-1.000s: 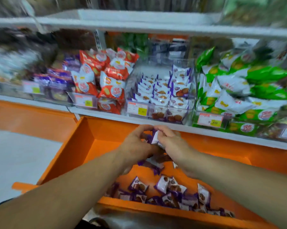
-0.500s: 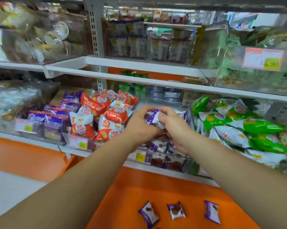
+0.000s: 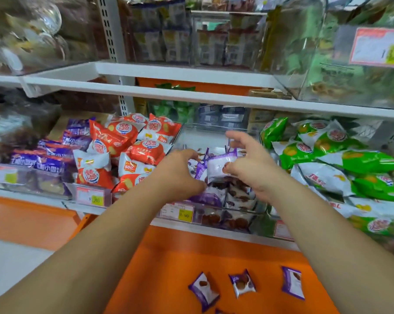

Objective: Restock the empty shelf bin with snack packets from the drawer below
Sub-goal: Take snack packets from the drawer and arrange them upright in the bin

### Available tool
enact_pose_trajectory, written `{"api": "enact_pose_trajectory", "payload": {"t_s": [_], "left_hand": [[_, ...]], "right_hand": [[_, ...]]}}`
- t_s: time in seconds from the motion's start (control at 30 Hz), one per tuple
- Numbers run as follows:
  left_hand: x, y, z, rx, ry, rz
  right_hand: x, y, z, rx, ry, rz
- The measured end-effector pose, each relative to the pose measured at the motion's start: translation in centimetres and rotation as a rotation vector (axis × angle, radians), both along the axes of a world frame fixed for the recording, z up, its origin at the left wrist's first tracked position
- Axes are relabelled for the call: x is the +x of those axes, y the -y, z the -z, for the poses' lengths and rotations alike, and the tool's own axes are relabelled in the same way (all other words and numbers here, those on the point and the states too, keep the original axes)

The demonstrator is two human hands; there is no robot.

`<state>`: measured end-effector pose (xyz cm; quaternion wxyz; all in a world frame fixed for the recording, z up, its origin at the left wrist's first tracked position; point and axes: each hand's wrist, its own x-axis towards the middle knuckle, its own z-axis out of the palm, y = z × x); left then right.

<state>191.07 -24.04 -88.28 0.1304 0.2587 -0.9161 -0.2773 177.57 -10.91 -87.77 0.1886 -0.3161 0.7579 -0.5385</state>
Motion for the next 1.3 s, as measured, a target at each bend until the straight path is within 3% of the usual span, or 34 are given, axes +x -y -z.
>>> {"api": "enact_pose_trajectory", "payload": {"t_s": [0.1, 0.2, 0.3, 0.43, 0.53, 0.67, 0.73, 0.83, 1.03, 1.17, 1.3], "left_hand": [[-0.4, -1.5, -0.3, -0.153, -0.163, 0.062], [-1.5, -3.1, 0.1, -0.165, -0.306, 0.148], [-2.9, -3.7, 0.4, -0.147, -0.381, 0.152], [-3.3, -4.0, 0.2, 0.188, -0.393, 0.099], [-3.1, -4.2, 0.6, 0.381, -0.426, 0.116], [-2.5, -4.1, 0.1, 0.920, -0.566, 0.108], [-2.4, -4.3, -0.1, 1.062, -0.585, 0.130], [-2.4, -4.2, 0.0, 1.139, -0.588, 0.119], [-2.4, -3.5, 0.1, 1.116, -0.525, 0.046], [-2.7, -3.7, 0.0, 1.024, -0.564, 0.002], [-2.8, -3.4, -0.7, 1.235, -0.686, 0.044]], "right_hand": [[-0.3, -0.7, -1.1, -0.083, -0.001, 0.007], [-0.4, -1.2, -1.3, -0.158, 0.230, 0.032], [-0.6, -1.8, -2.0, -0.168, 0.285, 0.032], [-1.6, -3.5, -3.1, -0.094, 0.327, -0.010], [-1.9, -4.4, -3.6, -0.187, 0.443, -0.105], [-2.3, -4.2, -3.0, -0.035, 0.109, -0.142], [-2.2, -4.0, -2.8, -0.009, 0.072, -0.156], [-2.3, -4.0, -2.8, -0.040, 0.141, -0.178], [-2.7, -3.9, -2.3, -0.009, 0.043, -0.092], [-2.5, -3.8, -2.5, -0.090, 0.095, -0.084], [-2.1, -3.6, -2.8, -0.154, 0.278, -0.142]]}}
